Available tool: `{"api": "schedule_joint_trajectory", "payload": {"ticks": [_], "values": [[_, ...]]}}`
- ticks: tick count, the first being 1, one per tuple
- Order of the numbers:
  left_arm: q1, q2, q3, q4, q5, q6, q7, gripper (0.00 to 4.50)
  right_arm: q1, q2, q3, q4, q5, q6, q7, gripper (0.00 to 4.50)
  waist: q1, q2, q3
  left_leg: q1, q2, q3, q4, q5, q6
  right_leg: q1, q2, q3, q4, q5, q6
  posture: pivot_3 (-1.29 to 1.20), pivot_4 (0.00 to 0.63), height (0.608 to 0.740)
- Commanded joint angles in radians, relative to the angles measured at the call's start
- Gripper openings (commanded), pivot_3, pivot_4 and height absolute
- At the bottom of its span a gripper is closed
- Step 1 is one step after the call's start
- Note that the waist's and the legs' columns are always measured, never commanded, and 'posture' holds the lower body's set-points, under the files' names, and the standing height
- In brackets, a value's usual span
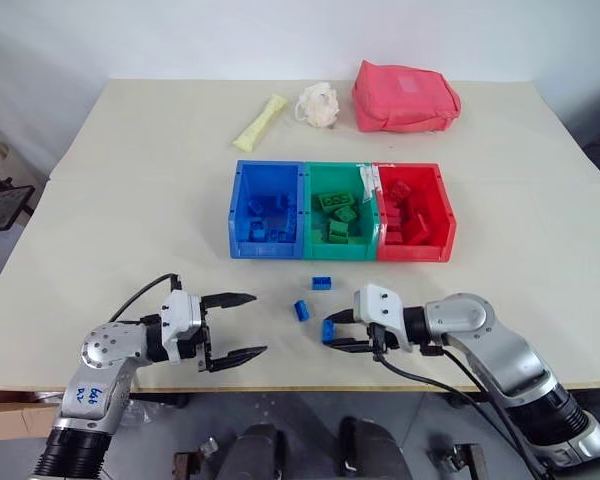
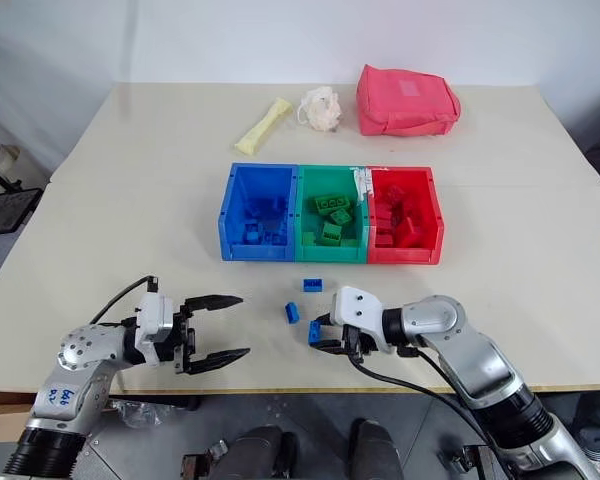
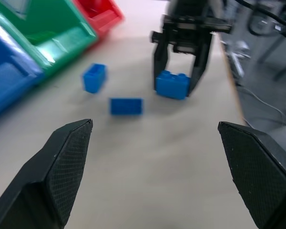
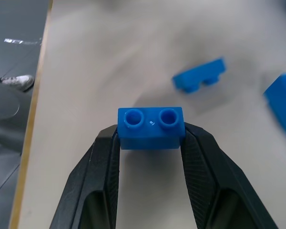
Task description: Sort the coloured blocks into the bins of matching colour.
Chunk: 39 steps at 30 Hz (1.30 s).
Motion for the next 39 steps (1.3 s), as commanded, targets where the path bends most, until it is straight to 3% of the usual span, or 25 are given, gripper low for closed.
{"api": "schedule_joint_trajectory", "payload": {"ticks": [1, 10, 15, 22, 24, 25, 36, 39], "values": [[-0.016, -0.039, 0.061, -0.060, -0.028, 0.008, 0.113, 4.50, -0.073, 0.044, -0.053, -0.012, 0.042, -0.005, -0.026, 1.44, -0.001, 0.000, 0.000, 0.000, 0.000, 0.000, 0.000, 0.000, 0.000, 0.000, 0.000, 0.000, 0.000, 0.000, 0.000, 0.00, 0.150, 0.740], [0.008, -0.134, 0.125, -0.169, -0.027, 0.047, 0.331, 4.50, -0.353, 0.235, -0.073, 0.257, -0.002, -0.091, -0.122, 1.44, -0.017, 0.000, 0.000, 0.001, 0.000, 0.000, 0.000, 0.000, 0.000, -0.001, 0.001, -0.001, 0.003, 0.000, 0.000, 0.00, 0.150, 0.740], [0.013, -0.165, 0.125, -0.180, -0.028, 0.049, 0.372, 4.50, -0.514, 0.366, -0.080, 0.507, -0.053, -0.240, -0.200, 1.44, -0.029, 0.000, 0.000, 0.001, -0.001, 0.000, 0.000, 0.000, 0.000, -0.002, 0.002, -0.003, 0.005, 0.000, 0.000, 0.00, 0.150, 0.740], [-0.001, -0.143, 0.123, -0.153, -0.040, 0.051, 0.326, 4.50, -0.549, 0.423, -0.095, 0.622, -0.085, -0.341, -0.240, 3.78, -0.028, 0.000, 0.000, 0.001, -0.002, -0.001, -0.001, 0.000, 0.000, -0.003, 0.002, -0.003, 0.008, -0.001, -0.001, 0.00, 0.150, 0.740], [-0.013, -0.130, 0.117, -0.140, -0.049, 0.057, 0.298, 4.50, -0.516, 0.398, -0.099, 0.570, -0.072, -0.333, -0.212, 4.42, -0.028, 0.000, 0.000, 0.001, -0.002, -0.001, -0.001, 0.000, 0.000, -0.003, 0.002, -0.003, 0.008, -0.001, -0.001, 0.00, 0.150, 0.740], [-0.016, -0.121, 0.108, -0.135, -0.053, 0.062, 0.276, 4.50, -0.487, 0.374, -0.102, 0.524, -0.056, -0.324, -0.182, 4.47, -0.025, 0.000, 0.000, 0.001, -0.002, -0.001, -0.001, 0.000, 0.000, -0.003, 0.002, -0.003, 0.008, -0.001, -0.001, 0.00, 0.150, 0.740], [-0.073, -0.039, 0.026, -0.013, -0.047, 0.067, 0.054, 4.50, -0.142, 0.022, -0.137, 0.135, 0.073, -0.164, 0.076, 4.47, -0.021, 0.001, 0.000, 0.001, -0.001, -0.001, -0.001, 0.000, 0.000, -0.001, 0.002, -0.003, 0.005, -0.001, -0.001, 0.00, 0.150, 0.740], [-0.102, -0.010, -0.007, 0.050, -0.026, 0.054, -0.029, 4.50, -0.002, -0.091, -0.217, 0.054, 0.104, -0.121, 0.093, 4.47, -0.020, 0.001, 0.000, 0.001, -0.001, 0.000, -0.001, 0.000, 0.000, -0.001, 0.001, -0.003, 0.003, -0.001, -0.001, 0.00, 0.150, 0.740]]}}
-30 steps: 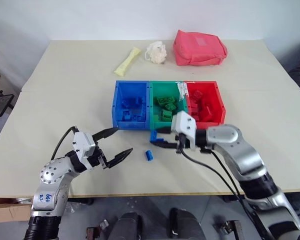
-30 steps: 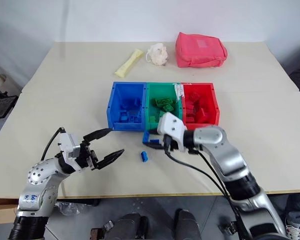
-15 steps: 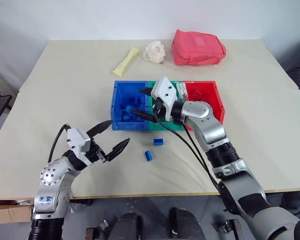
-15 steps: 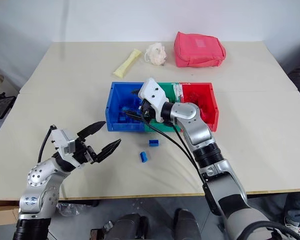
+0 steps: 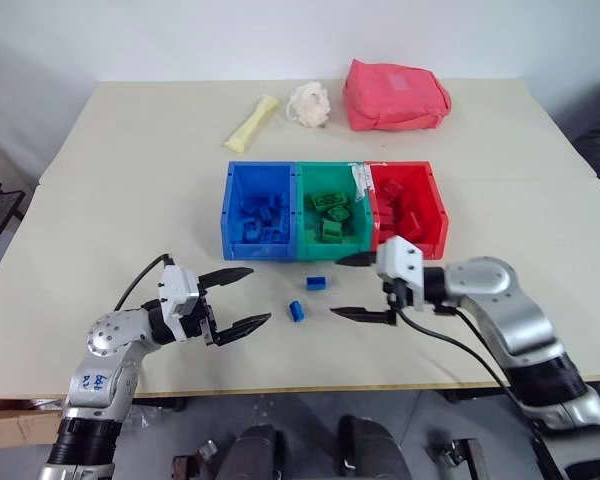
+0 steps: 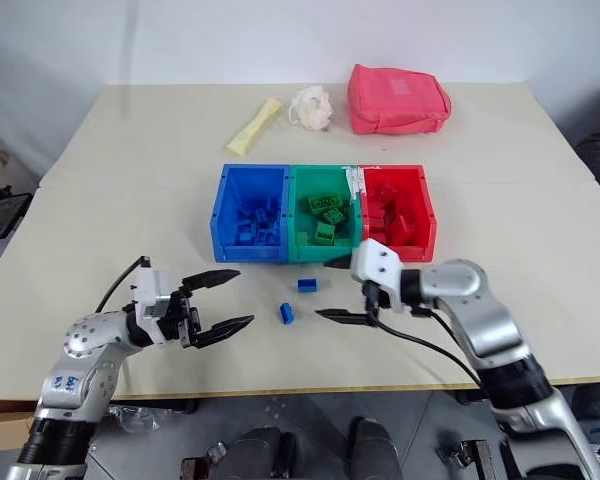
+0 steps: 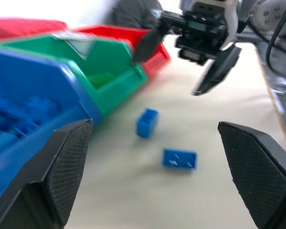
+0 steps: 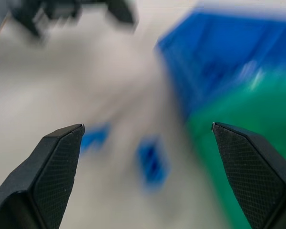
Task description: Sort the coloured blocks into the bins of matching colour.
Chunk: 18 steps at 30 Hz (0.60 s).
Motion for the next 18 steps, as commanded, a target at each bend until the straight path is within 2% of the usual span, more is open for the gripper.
{"api": "schedule_joint_trajectory", "payload": {"ticks": [1, 5, 8, 18], "values": [[-0.025, 0.033, -0.026, 0.045, 0.008, -0.024, -0.089, 4.50, 0.106, -0.096, -0.105, -0.117, 0.054, 0.037, 0.022, 4.47, 0.003, 0.000, 0.000, 0.000, 0.000, 0.000, 0.000, 0.000, 0.000, 0.000, 0.000, 0.000, 0.000, 0.000, 0.000, 0.00, 0.150, 0.740], [-0.057, 0.041, -0.048, 0.110, 0.030, -0.051, -0.134, 4.50, 0.212, -0.164, -0.178, -0.176, 0.080, 0.085, 0.003, 4.47, 0.007, 0.000, 0.000, 0.000, 0.000, 0.000, 0.000, 0.000, 0.000, 0.001, 0.000, 0.000, -0.002, 0.000, 0.000, 0.00, 0.150, 0.740], [-0.070, 0.037, -0.056, 0.137, 0.038, -0.065, -0.149, 4.50, 0.235, -0.168, -0.190, -0.185, 0.069, 0.101, -0.032, 4.47, 0.004, 0.000, 0.000, 0.000, 0.002, 0.001, 0.000, 0.000, 0.000, 0.001, -0.001, 0.001, -0.002, 0.000, 0.000, 0.00, 0.150, 0.740], [-0.064, 0.023, -0.051, 0.124, 0.030, -0.070, -0.142, 4.50, 0.140, 0.013, -0.083, -0.134, 0.040, 0.147, -0.191, 4.47, 0.004, 0.000, 0.000, 0.000, 0.002, 0.000, 0.000, 0.000, -0.001, 0.001, -0.001, 0.002, -0.002, 0.000, 0.000, 0.00, 0.150, 0.740]]}}
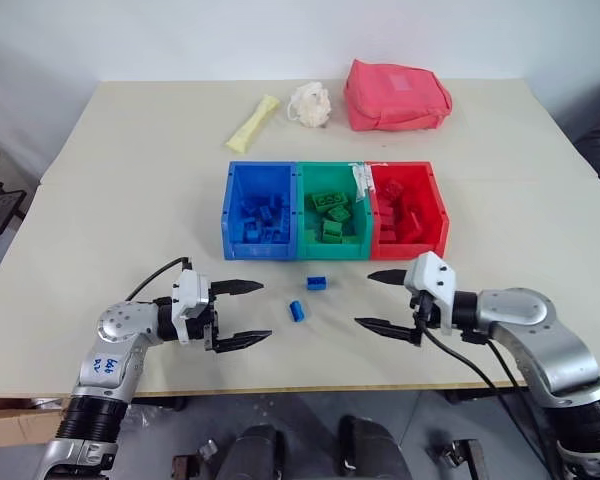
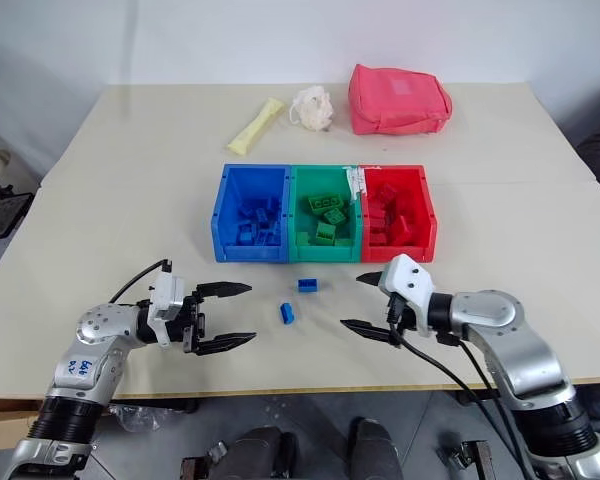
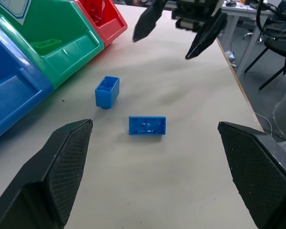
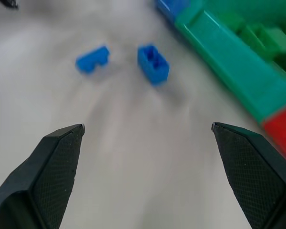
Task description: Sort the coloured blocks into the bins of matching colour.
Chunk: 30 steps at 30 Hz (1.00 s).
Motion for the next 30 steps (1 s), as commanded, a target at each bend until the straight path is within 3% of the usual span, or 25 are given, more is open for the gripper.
{"api": "schedule_joint_trajectory", "payload": {"ticks": [1, 16, 19, 29, 30], "values": [[0.018, -0.005, 0.011, -0.043, -0.007, -0.009, 0.013, 4.50, -0.044, 0.071, 0.032, 0.043, -0.017, -0.029, -0.045, 4.47, 0.000, 0.000, 0.000, 0.000, -0.001, 0.000, 0.000, 0.000, 0.000, 0.000, 0.000, 0.000, 0.000, 0.000, 0.000, 0.00, 0.150, 0.740], [0.155, 0.016, 0.053, -0.195, -0.021, 0.017, 0.095, 4.50, -0.179, 0.261, 0.123, 0.355, -0.112, -0.174, -0.063, 4.47, -0.005, 0.000, 0.000, 0.000, -0.001, -0.002, 0.000, 0.000, 0.000, 0.000, 0.001, 0.000, 0.002, 0.000, 0.000, 0.00, 0.150, 0.740], [0.169, 0.020, 0.056, -0.213, -0.025, 0.023, 0.101, 4.50, -0.188, 0.280, 0.129, 0.370, -0.122, -0.183, -0.063, 3.87, -0.006, 0.000, 0.000, 0.000, -0.001, -0.002, 0.000, 0.000, 0.000, -0.001, 0.001, 0.000, 0.002, 0.000, 0.000, 0.00, 0.150, 0.740], [0.183, 0.023, 0.060, -0.234, -0.031, 0.028, 0.110, 4.50, -0.180, 0.305, 0.129, 0.329, -0.129, -0.181, -0.069, 0.48, -0.006, 0.000, 0.000, 0.000, -0.002, -0.002, 0.000, 0.000, 0.000, -0.001, 0.001, 0.000, 0.003, 0.000, 0.000, 0.00, 0.150, 0.740], [0.182, 0.021, 0.061, -0.232, -0.032, 0.027, 0.112, 4.50, -0.178, 0.301, 0.126, 0.310, -0.125, -0.175, -0.068, 0.45, -0.006, 0.000, 0.000, 0.000, -0.002, -0.002, 0.000, 0.000, 0.000, -0.001, 0.001, 0.000, 0.003, 0.000, 0.000, 0.00, 0.150, 0.740]]}}
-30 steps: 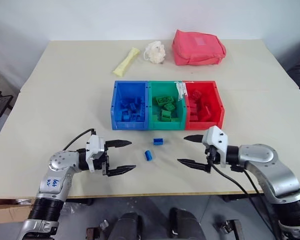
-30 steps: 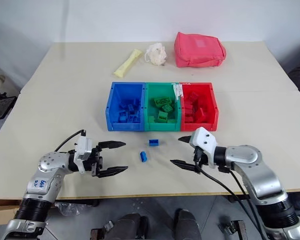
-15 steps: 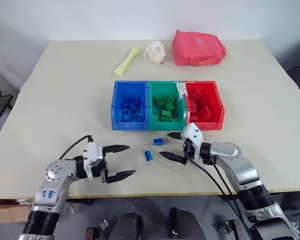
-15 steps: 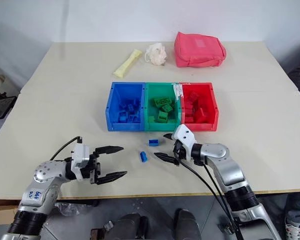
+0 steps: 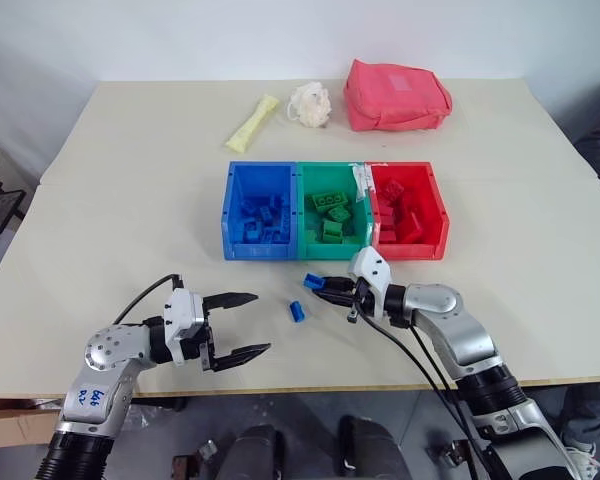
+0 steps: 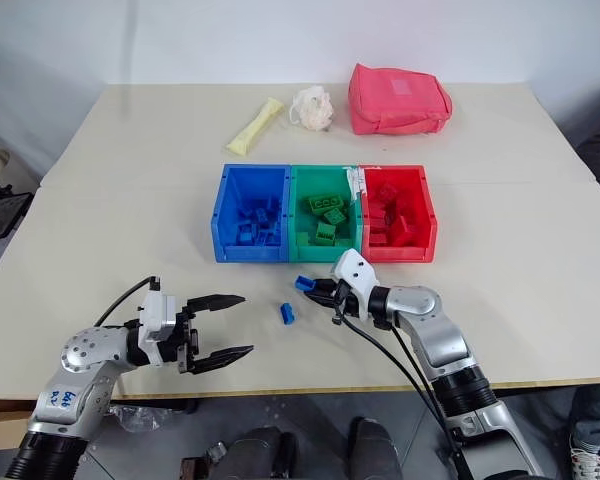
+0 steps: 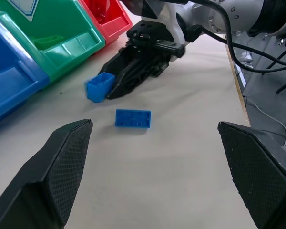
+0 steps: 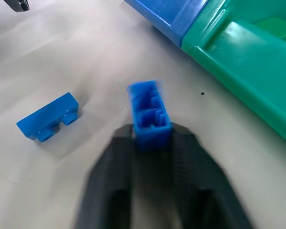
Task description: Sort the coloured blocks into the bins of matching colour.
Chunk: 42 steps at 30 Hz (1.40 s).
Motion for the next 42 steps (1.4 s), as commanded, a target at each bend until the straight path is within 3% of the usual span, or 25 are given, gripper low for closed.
{"api": "schedule_joint_trajectory", "payload": {"ticks": [1, 8, 15, 20, 27, 31, 35, 42], "values": [[0.003, 0.001, 0.031, -0.030, -0.026, -0.005, 0.012, 4.50, -0.002, -0.014, -0.020, -0.096, 0.015, 0.004, -0.002, 0.45, 0.000, 0.000, 0.000, 0.000, 0.000, 0.000, 0.000, 0.000, 0.000, 0.000, 0.000, 0.000, 0.000, 0.000, 0.000, 0.00, 0.150, 0.740], [-0.033, -0.069, 0.103, -0.008, -0.035, -0.033, 0.131, 4.50, -0.133, -0.005, -0.045, -0.178, 0.061, 0.057, 0.000, 0.45, 0.000, 0.000, 0.000, 0.000, 0.000, 0.000, 0.000, 0.000, 0.000, 0.000, 0.000, 0.000, 0.000, 0.000, 0.000, 0.00, 0.150, 0.740], [0.014, -0.084, 0.125, -0.059, -0.035, -0.033, 0.178, 4.50, -0.430, 0.126, -0.026, 0.141, -0.019, -0.049, -0.062, 0.45, -0.017, 0.000, 0.000, 0.001, 0.000, 0.001, -0.003, 0.000, -0.001, -0.003, 0.001, -0.001, 0.005, 0.000, -0.001, 0.00, 0.150, 0.740], [0.030, -0.092, 0.122, -0.083, -0.032, -0.034, 0.200, 4.50, -0.502, 0.174, -0.029, 0.290, -0.044, -0.165, -0.045, 2.21, -0.021, 0.000, 0.000, 0.001, -0.003, -0.002, -0.003, 0.000, 0.000, -0.003, 0.000, -0.001, 0.006, 0.000, -0.001, 0.00, 0.150, 0.740], [0.014, -0.084, 0.110, -0.078, -0.036, -0.024, 0.190, 4.50, -0.464, 0.140, -0.042, 0.239, -0.027, -0.184, 0.002, 4.46, -0.027, 0.000, 0.000, 0.001, -0.001, -0.001, -0.003, 0.000, 0.000, -0.003, 0.001, -0.002, 0.006, 0.000, -0.001, 0.00, 0.150, 0.740], [0.013, -0.053, 0.079, -0.090, -0.029, 0.017, 0.162, 4.50, -0.388, 0.082, -0.046, 0.130, 0.013, -0.163, 0.077, 4.46, -0.024, 0.000, 0.000, 0.001, -0.002, -0.002, -0.003, 0.000, 0.000, -0.002, 0.000, -0.002, 0.006, 0.000, -0.001, 0.00, 0.150, 0.740], [0.033, 0.040, 0.035, -0.114, -0.002, 0.072, 0.098, 4.50, -0.259, -0.016, -0.075, -0.008, 0.083, -0.151, 0.172, 4.46, -0.024, 0.000, 0.000, 0.001, -0.002, -0.003, -0.003, 0.000, 0.000, -0.001, 0.000, -0.001, 0.004, 0.000, -0.001, 0.00, 0.150, 0.740], [0.098, 0.177, 0.060, -0.150, 0.012, 0.116, 0.052, 4.50, -0.070, -0.239, -0.136, -0.139, 0.219, -0.112, 0.396, 4.46, -0.023, 0.000, 0.000, 0.001, 0.000, -0.001, -0.004, 0.000, 0.000, -0.001, 0.000, 0.001, 0.000, 0.000, -0.001, 0.00, 0.150, 0.740]]}}
